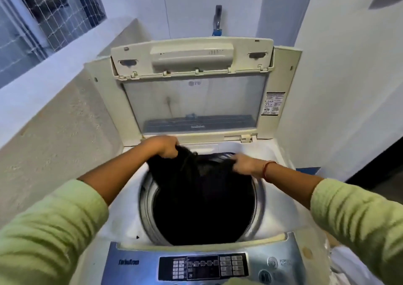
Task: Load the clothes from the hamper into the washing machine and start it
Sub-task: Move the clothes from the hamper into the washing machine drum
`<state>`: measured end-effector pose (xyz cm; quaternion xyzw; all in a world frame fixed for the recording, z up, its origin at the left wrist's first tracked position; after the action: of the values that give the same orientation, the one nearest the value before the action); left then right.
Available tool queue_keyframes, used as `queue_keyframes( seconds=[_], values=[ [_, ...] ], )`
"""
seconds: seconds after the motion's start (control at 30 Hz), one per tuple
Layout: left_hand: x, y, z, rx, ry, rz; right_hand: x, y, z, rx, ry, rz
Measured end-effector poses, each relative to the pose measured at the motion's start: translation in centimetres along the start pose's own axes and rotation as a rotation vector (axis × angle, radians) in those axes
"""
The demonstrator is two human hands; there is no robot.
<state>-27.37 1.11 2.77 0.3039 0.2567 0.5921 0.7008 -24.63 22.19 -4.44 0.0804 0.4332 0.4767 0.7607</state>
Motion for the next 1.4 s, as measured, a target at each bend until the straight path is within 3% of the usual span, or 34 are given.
queue_keyframes(
  seconds=[0.07,0.1,0.17,0.23,0.3,0.37,0.47,0.53,0.6,0.7,0.83,0.9,1.0,1.07,1.17,1.23,1.3,1.4],
  values=[
    [-1.3,3.8,0.0,0.43,0.002,0.282,-0.9,4.7,1.0,0.528,0.12,-0.39],
    [-1.9,4.7,0.6,0.617,-0.025,0.395,-1.1,6.1,2.0,0.71,0.183,-0.529],
    [-2.6,4.4,2.6,0.845,-0.102,0.505,-2.1,7.1,3.8,0.874,0.33,-0.581],
    [-2.6,1.5,3.3,0.857,-0.119,0.491,-3.0,5.8,4.2,0.831,0.468,-0.403],
    [-2.2,-3.2,1.7,0.642,-0.088,0.374,-2.9,2.4,2.6,0.572,0.516,-0.147],
    [-0.9,-9.1,-1.6,0.266,-0.082,0.142,-1.2,-2.6,-0.4,0.131,0.418,0.192],
    [1.6,-18.6,-5.4,-0.344,-0.162,-0.106,5.4,-10.1,-2.9,-0.559,-0.027,0.644],
    [2.3,-24.1,-6.3,-0.661,-0.131,-0.142,7.7,-12.3,-3.0,-0.725,-0.17,0.743],
    [2.4,-27.5,-7.1,-0.812,-0.069,-0.136,7.2,-12.6,-3.4,-0.65,-0.145,0.617],
    [3.7,-26.1,-8.9,-0.619,-0.155,-0.004,4.2,-10.2,-3.2,-0.436,-0.006,0.352],
    [3.8,-21.9,-10.4,-0.338,-0.241,0.311,3.3,-7.5,-1.5,-0.36,0.054,0.2],
    [3.3,-21.9,-10.3,-0.347,-0.222,0.38,3.9,-6.8,-0.2,-0.353,0.065,0.161],
    [2.8,-23.4,-9.3,-0.501,-0.112,0.381,4.7,-5.9,2.3,-0.334,0.111,0.053],
    [3.9,-20.7,-8.7,-0.311,-0.141,0.236,4.8,-4.4,4.7,-0.253,0.173,-0.078],
    [8.9,-12.8,-5.3,0.171,-0.298,0.275,5.5,-0.8,9.3,-0.062,0.262,-0.216],
    [14.2,-8.3,-1.3,0.367,-0.466,0.355,7.7,1.1,12.9,0.015,0.264,-0.34],
    [20.2,-6.0,2.0,0.424,-0.646,0.379,11.0,2.3,16.3,0.099,0.234,-0.443],
    [28.4,-6.6,4.2,0.316,-0.846,0.344,17.0,2.7,20.9,0.242,0.126,-0.524]
  ],
)
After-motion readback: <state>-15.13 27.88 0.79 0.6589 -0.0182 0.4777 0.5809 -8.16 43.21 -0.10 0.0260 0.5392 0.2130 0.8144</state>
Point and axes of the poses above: each hand's wrist, its own z-axis away from the middle knuckle, its own y-axis out of the back of the hand, x = y × z, the point moved 8 cm from there along -z, towards the middle knuckle, and after that the axes turned 12 degrees about -x, right-handed, at the moved point
